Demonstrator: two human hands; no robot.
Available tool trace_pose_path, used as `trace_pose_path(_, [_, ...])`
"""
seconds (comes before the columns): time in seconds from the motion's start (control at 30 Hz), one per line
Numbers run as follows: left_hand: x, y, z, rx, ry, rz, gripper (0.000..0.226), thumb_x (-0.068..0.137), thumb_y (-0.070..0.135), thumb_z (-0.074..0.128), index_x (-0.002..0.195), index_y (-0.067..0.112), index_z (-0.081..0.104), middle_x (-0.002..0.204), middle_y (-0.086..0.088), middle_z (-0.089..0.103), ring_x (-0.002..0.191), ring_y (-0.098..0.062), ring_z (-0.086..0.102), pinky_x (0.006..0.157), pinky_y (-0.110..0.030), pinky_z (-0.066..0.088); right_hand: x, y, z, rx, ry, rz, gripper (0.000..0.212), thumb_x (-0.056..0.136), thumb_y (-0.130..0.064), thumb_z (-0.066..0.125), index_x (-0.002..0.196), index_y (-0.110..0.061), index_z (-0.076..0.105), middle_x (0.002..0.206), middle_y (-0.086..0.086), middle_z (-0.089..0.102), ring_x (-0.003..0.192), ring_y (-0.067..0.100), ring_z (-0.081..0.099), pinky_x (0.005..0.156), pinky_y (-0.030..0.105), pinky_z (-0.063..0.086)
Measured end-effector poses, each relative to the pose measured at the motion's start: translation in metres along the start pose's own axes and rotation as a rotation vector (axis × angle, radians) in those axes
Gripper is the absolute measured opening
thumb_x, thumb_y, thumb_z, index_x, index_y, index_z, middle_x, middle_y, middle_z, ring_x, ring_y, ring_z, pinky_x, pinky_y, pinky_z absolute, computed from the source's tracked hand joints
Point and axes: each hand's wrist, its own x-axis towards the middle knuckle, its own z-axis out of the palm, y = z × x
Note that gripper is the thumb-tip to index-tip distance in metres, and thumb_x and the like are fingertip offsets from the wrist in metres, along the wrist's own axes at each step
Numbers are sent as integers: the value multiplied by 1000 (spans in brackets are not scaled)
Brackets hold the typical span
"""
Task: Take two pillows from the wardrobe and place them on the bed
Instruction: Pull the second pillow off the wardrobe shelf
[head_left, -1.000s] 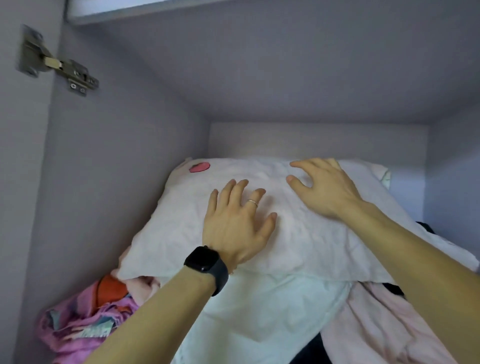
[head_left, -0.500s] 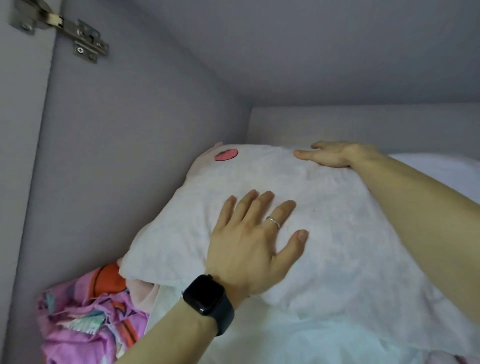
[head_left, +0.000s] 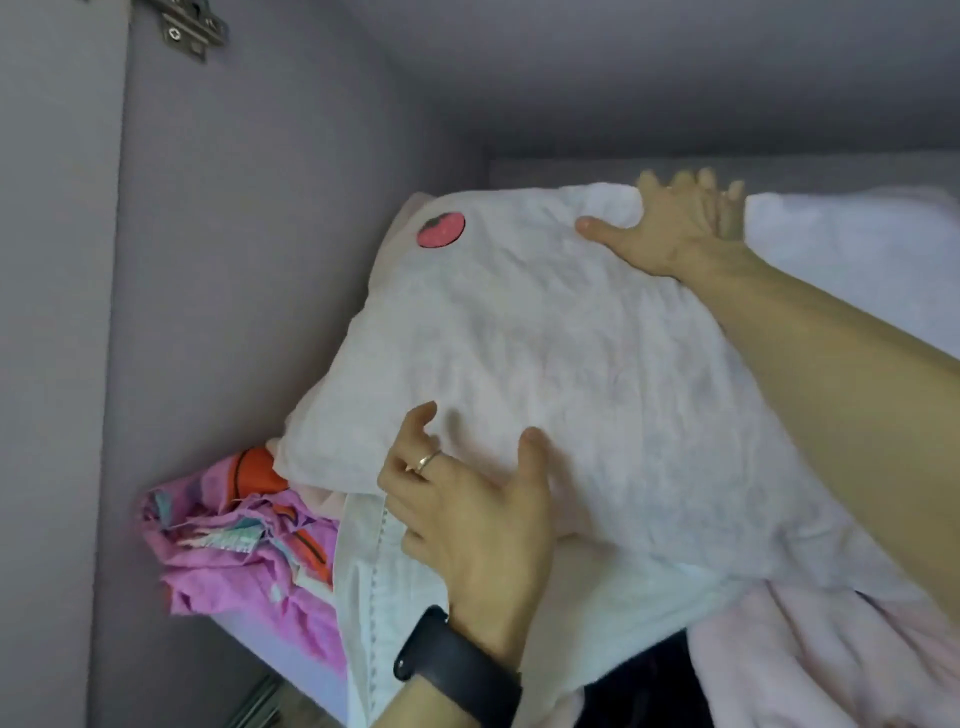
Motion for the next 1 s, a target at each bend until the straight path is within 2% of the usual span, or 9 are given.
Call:
trace_pose_path(0.1, [-3, 3, -22, -187, -217, -370, 97, 78, 51, 76, 149, 43, 10, 145, -6, 24, 118, -25, 44, 98, -40, 43, -29, -9, -29, -22, 134, 10, 105, 73, -96, 23, 142, -21, 45, 142, 21, 48, 134, 37, 39, 107, 54, 27])
trace_pose_path(0.17, [1, 8, -27, -250, -315, -466, 108, 77, 60, 73, 151, 49, -5, 153, -12, 26, 116, -28, 50, 101, -44, 49, -49, -13, -49, -34, 228, 15, 100, 75, -94, 23, 138, -20, 48, 135, 20, 51, 127, 36, 42, 102, 53, 29])
trace_pose_path(0.33, [-1, 29, -18, -317, -232, -624, 116, 68, 73, 68, 149, 55, -13, 154, -12, 25, 102, -33, 54, 99, -52, 49, -99, -18, -99, -32, 410, 30, 88, 79, -92, 27, 128, -24, 55, 123, 11, 53, 117, 33, 45, 101, 54, 29])
trace_pose_path(0.47, [-15, 43, -16, -436, -125, -544, 110, 74, 70, 69, 155, 48, -3, 156, -11, 22, 122, -33, 51, 105, -43, 37, -138, -11, -128, -9, 481, 24, 87, 77, -93, 33, 127, -24, 54, 144, 5, 47, 145, 32, 30, 116, 66, 3])
trace_pose_path(0.53, [-17, 56, -19, -510, -103, -484, 107, 76, 67, 71, 155, 47, 2, 155, -9, 24, 126, -31, 50, 101, -38, 38, -153, -5, -146, 9, 523, 49, 90, 77, -93, 36, 130, -22, 53, 144, 4, 49, 146, 31, 31, 117, 67, 3])
trace_pose_path(0.63, [-14, 81, -24, -585, -75, -347, 103, 76, 62, 74, 155, 48, 8, 152, -5, 26, 118, -24, 53, 92, -30, 37, -168, 6, -177, 65, 681, 105, 86, 77, -90, 43, 117, -15, 57, 120, 5, 61, 121, 29, 53, 116, 63, 19])
trace_pose_path(0.77, [-11, 103, -41, -629, 25, -302, 96, 81, 57, 72, 156, 43, 14, 154, -3, 28, 108, -16, 47, 90, -29, 36, -183, 0, -210, 131, 783, 69, 77, 81, -83, 50, 105, -10, 58, 98, 5, 62, 90, 29, 59, 109, 55, 31])
trace_pose_path(0.87, [-17, 87, -59, -640, 38, -283, 98, 79, 56, 75, 156, 39, 17, 157, 0, 32, 123, -16, 49, 98, -30, 41, -195, -20, -218, 134, 781, 71, 72, 81, -81, 49, 99, -12, 56, 91, 2, 59, 81, 26, 55, 90, 48, 37])
trace_pose_path(1.0, [-20, 69, -86, -634, 118, -314, 103, 76, 60, 76, 156, 35, 18, 156, 5, 35, 135, -20, 46, 108, -39, 43, -207, -50, -222, 177, 863, -25, 70, 82, -81, 50, 91, -11, 56, 84, 2, 58, 74, 26, 53, 84, 47, 38])
